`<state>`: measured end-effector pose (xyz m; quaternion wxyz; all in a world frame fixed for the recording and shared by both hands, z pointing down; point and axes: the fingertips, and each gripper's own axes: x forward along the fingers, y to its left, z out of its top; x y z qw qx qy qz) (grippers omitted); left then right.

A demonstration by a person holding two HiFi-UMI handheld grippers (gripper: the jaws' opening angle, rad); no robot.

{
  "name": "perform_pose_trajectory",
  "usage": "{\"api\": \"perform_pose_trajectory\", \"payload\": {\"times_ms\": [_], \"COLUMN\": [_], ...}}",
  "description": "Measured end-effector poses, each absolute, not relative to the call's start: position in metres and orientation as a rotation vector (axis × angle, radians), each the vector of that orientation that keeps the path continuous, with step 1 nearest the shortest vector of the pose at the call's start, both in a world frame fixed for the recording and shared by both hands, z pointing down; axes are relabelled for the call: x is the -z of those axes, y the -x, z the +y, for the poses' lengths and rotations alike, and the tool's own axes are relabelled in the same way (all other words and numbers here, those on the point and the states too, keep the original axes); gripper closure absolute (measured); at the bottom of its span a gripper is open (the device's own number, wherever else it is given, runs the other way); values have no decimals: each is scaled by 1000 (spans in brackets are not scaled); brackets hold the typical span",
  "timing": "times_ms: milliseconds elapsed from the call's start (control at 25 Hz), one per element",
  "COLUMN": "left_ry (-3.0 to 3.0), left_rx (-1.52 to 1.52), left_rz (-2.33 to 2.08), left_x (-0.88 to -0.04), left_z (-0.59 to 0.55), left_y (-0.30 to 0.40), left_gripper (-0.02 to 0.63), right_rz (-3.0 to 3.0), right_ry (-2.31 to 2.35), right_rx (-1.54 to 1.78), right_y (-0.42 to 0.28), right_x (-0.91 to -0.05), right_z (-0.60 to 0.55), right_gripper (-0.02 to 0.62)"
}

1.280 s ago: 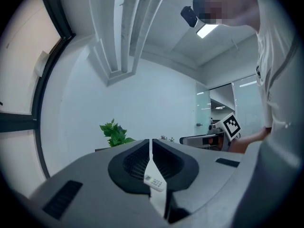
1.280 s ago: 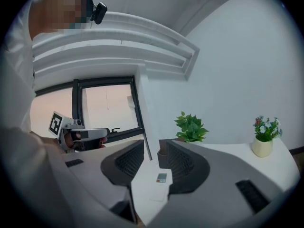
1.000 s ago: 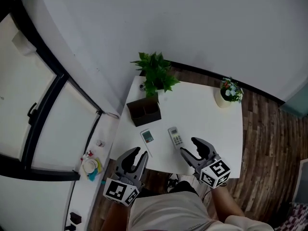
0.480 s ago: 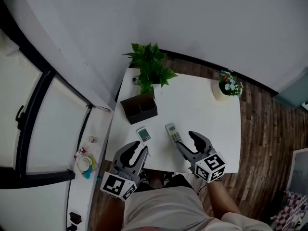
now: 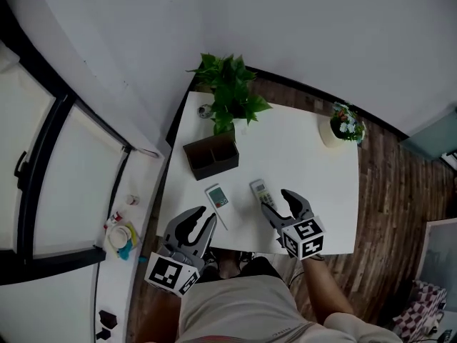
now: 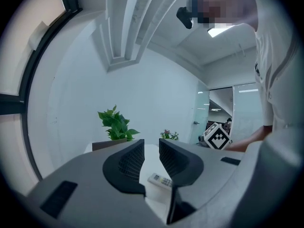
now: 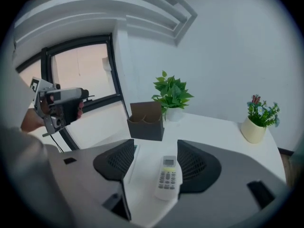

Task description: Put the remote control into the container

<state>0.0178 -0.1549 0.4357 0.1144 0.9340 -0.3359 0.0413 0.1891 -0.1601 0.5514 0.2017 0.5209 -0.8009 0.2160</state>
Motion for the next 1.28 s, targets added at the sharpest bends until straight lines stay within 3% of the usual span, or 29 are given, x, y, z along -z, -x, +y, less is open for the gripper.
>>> {"api": "perform_pose_trajectory", "payload": {"times_ms": [560,1280], "left_ry": [-2678,-2639], "left_rx": [-146,-130], "left_rz": [-1013,-1084], "left_x": [-455,-461], "left_z": [-157,-170], "left_y": [-1,12], "left_gripper": [508,597], "right_rz": [-1882,-1769], "right_ry": [-1261,-1230], "right_rx": [-748,-809], "right_y": [-189,-193], "right_x": [-669,-709], "right_z": [-185,-201], "right_gripper": [304,307]}}
